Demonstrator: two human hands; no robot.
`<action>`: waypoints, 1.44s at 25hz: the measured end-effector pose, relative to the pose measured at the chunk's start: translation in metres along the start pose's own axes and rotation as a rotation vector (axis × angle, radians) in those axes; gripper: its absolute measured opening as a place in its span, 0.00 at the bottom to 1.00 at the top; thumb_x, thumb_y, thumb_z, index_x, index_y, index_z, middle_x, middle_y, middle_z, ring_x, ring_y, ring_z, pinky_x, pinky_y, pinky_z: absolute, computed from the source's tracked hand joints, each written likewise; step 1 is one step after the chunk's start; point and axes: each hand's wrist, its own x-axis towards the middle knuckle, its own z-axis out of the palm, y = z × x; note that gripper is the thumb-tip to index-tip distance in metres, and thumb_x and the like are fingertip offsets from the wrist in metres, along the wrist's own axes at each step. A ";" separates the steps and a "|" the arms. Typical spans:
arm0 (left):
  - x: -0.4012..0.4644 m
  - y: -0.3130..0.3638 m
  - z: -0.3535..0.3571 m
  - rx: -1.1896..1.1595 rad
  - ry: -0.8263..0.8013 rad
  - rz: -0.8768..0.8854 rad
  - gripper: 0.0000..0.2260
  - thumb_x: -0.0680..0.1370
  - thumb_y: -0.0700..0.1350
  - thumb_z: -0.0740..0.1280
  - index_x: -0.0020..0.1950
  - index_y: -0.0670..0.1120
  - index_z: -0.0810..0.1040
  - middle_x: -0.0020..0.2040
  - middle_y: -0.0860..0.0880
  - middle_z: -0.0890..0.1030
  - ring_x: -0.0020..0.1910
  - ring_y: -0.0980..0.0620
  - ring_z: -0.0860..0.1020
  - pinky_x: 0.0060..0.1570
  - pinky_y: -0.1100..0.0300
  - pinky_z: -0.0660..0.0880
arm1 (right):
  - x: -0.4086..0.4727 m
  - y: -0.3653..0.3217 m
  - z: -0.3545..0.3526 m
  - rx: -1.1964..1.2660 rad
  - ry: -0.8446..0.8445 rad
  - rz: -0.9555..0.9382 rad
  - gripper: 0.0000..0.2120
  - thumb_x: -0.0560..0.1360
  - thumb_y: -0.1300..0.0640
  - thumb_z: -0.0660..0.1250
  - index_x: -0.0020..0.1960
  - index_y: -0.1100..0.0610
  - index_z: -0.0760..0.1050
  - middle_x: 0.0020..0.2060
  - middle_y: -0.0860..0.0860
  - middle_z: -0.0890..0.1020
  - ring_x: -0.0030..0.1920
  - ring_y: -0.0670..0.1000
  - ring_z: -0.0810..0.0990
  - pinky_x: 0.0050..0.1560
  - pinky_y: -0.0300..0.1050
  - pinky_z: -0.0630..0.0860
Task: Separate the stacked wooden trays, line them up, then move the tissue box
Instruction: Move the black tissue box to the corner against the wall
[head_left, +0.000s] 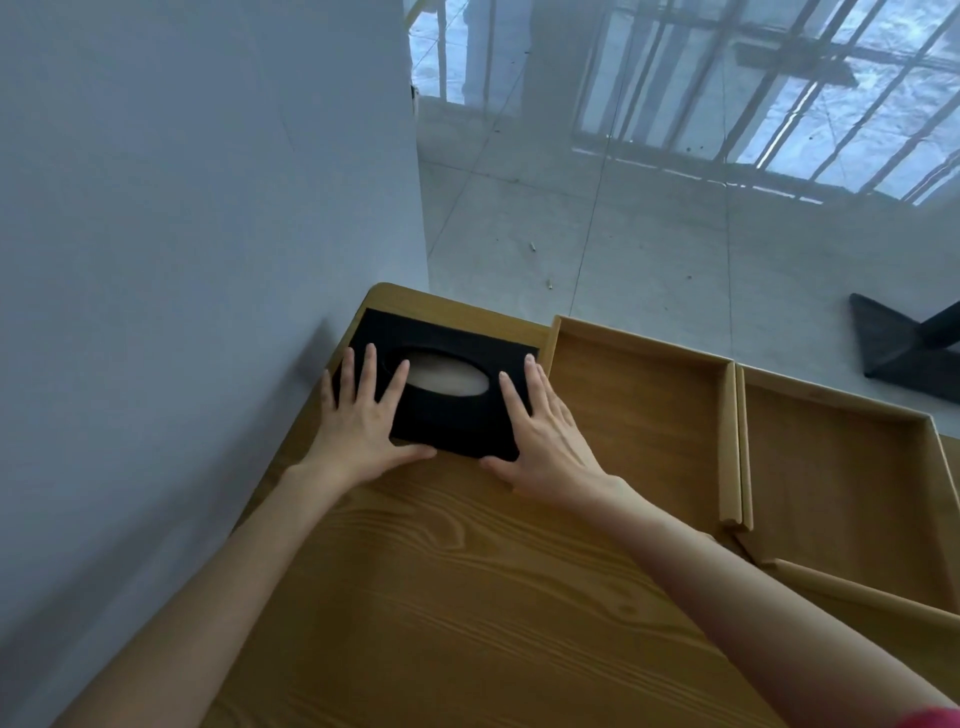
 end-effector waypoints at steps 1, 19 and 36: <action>0.000 0.002 0.004 0.011 0.013 -0.008 0.46 0.69 0.68 0.59 0.75 0.49 0.37 0.76 0.40 0.35 0.74 0.39 0.34 0.72 0.41 0.37 | 0.001 0.001 0.004 -0.034 0.008 -0.013 0.41 0.73 0.48 0.65 0.75 0.57 0.42 0.75 0.60 0.39 0.75 0.57 0.38 0.76 0.52 0.47; 0.074 -0.017 -0.006 0.029 0.134 -0.018 0.43 0.71 0.65 0.59 0.76 0.48 0.41 0.77 0.40 0.39 0.75 0.40 0.37 0.72 0.42 0.38 | 0.075 0.008 -0.003 -0.179 0.044 -0.039 0.37 0.77 0.48 0.58 0.74 0.58 0.39 0.75 0.60 0.39 0.75 0.58 0.38 0.76 0.50 0.42; 0.082 -0.016 -0.022 0.008 0.026 -0.060 0.43 0.72 0.65 0.60 0.75 0.48 0.38 0.76 0.42 0.36 0.75 0.41 0.35 0.73 0.43 0.37 | 0.084 0.009 -0.008 -0.152 0.041 -0.006 0.35 0.77 0.48 0.58 0.75 0.55 0.40 0.76 0.56 0.39 0.76 0.55 0.39 0.76 0.53 0.42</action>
